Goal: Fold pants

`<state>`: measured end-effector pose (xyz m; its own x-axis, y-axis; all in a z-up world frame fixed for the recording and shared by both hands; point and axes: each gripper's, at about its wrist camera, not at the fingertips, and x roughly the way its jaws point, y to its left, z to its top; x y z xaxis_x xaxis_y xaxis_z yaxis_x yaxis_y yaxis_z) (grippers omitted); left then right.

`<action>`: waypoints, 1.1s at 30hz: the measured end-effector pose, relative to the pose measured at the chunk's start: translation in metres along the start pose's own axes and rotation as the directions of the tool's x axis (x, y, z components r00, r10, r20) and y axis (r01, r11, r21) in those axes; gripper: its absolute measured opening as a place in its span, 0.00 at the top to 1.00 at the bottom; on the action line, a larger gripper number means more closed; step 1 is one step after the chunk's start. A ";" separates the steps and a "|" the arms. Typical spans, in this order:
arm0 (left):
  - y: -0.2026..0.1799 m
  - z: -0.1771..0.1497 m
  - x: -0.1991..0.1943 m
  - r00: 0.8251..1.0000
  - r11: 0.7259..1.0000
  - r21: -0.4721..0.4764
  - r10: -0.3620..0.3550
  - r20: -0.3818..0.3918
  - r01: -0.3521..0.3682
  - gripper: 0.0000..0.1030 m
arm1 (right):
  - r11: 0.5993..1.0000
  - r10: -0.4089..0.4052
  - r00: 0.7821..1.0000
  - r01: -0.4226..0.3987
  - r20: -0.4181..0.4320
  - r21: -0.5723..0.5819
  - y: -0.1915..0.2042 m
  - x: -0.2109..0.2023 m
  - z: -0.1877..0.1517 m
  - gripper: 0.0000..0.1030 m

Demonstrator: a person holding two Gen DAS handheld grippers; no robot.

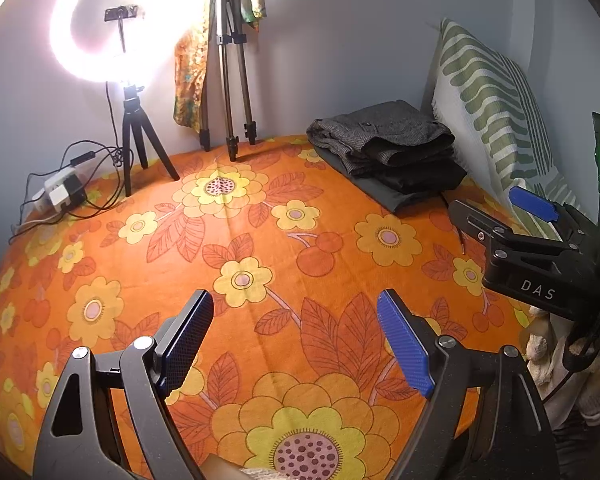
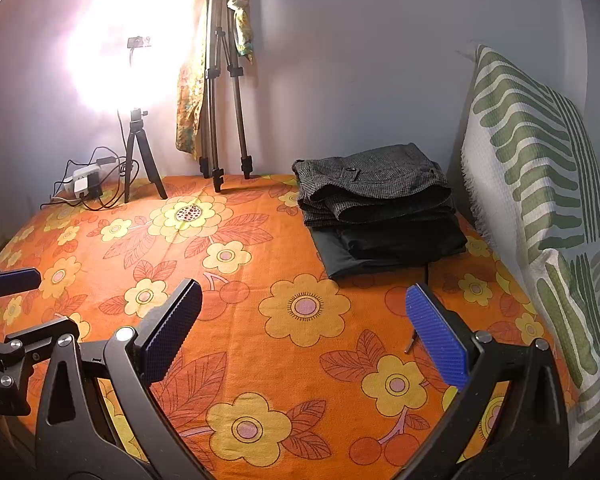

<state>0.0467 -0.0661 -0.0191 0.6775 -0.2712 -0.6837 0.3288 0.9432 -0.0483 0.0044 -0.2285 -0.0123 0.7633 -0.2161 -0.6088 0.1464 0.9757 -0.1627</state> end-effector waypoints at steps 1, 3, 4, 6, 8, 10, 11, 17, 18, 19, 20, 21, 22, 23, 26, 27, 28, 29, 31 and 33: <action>0.000 0.000 0.000 1.000 1.000 0.001 0.000 0.000 0.000 0.18 | 1.000 0.000 1.000 0.000 0.000 0.000 0.000 0.000 0.000 0.00; 0.000 0.000 0.000 1.000 1.000 0.000 -0.001 0.000 0.001 0.18 | 1.000 -0.002 1.000 0.002 0.001 0.000 0.000 -0.001 0.000 0.00; -0.001 0.000 0.000 1.000 1.000 0.001 0.000 0.000 0.000 0.18 | 1.000 -0.002 1.000 0.002 0.001 -0.002 0.000 0.001 0.000 0.00; -0.001 0.001 0.000 1.000 1.000 0.002 0.001 0.000 -0.001 0.18 | 1.000 -0.001 1.000 0.001 0.000 0.002 0.001 -0.001 0.000 0.00; -0.001 0.001 0.000 1.000 1.000 0.001 0.001 0.000 -0.001 0.18 | 1.000 -0.001 1.000 0.001 0.001 0.001 0.001 0.000 -0.001 0.00; -0.002 0.001 -0.001 1.000 1.000 -0.001 0.002 0.000 -0.002 0.18 | 1.000 -0.001 1.000 0.001 0.000 -0.001 0.001 0.000 -0.001 0.00; -0.002 0.000 -0.001 1.000 1.000 -0.002 0.002 0.001 -0.002 0.18 | 1.000 -0.002 1.000 0.002 0.000 0.000 0.000 -0.001 -0.002 0.00; -0.003 0.000 -0.001 1.000 1.000 0.008 0.008 0.006 -0.008 0.18 | 1.000 -0.002 1.000 0.002 0.000 -0.001 0.001 0.000 -0.002 0.00; -0.003 0.000 -0.001 1.000 1.000 0.009 0.009 0.006 -0.009 0.18 | 1.000 -0.003 1.000 0.003 0.001 -0.002 0.001 -0.001 -0.003 0.00; -0.002 -0.001 -0.002 1.000 1.000 0.011 0.010 0.007 -0.010 0.18 | 1.000 -0.004 1.000 0.004 0.001 -0.002 0.001 0.000 -0.003 0.00; -0.002 -0.001 -0.002 1.000 1.000 0.012 0.011 0.008 -0.011 0.18 | 1.000 -0.003 1.000 0.003 0.000 -0.001 0.001 0.000 -0.003 0.00; -0.002 -0.001 -0.001 1.000 1.000 0.015 0.012 0.008 -0.012 0.18 | 1.000 -0.002 1.000 0.002 0.000 -0.001 0.001 0.000 -0.002 0.00; -0.003 -0.001 -0.002 1.000 1.000 0.017 0.012 0.008 -0.012 0.18 | 1.000 -0.002 1.000 0.002 0.000 -0.001 0.001 0.000 -0.003 0.00; -0.003 -0.001 -0.002 1.000 1.000 0.019 0.014 0.010 -0.014 0.18 | 1.000 -0.003 1.000 0.003 0.000 -0.002 0.001 0.000 -0.002 0.00; -0.004 -0.002 -0.004 1.000 0.999 0.031 0.017 0.024 -0.017 0.18 | 1.000 -0.003 1.000 0.003 0.000 -0.002 0.000 0.001 -0.003 0.00; -0.005 -0.002 -0.004 0.999 0.999 0.034 0.018 0.028 -0.019 0.18 | 1.000 -0.003 1.000 0.003 0.000 -0.003 0.000 0.001 -0.003 0.00; -0.005 -0.002 -0.004 0.999 0.999 0.035 0.019 0.029 -0.020 0.18 | 1.000 -0.003 1.000 0.003 0.000 -0.003 0.000 0.001 -0.003 0.00; -0.005 -0.001 -0.004 0.999 0.999 0.035 0.020 0.030 -0.021 0.18 | 1.000 -0.004 1.000 0.004 0.000 -0.003 0.000 0.000 -0.004 0.00; -0.005 -0.002 -0.004 0.999 0.999 0.034 0.023 0.028 -0.024 0.18 | 1.000 -0.003 1.000 0.003 0.000 -0.002 0.000 0.000 -0.004 0.00; -0.004 -0.001 -0.004 0.999 0.999 0.030 0.028 0.023 -0.029 0.18 | 1.000 -0.002 1.000 0.002 -0.001 -0.003 0.000 0.001 -0.003 0.00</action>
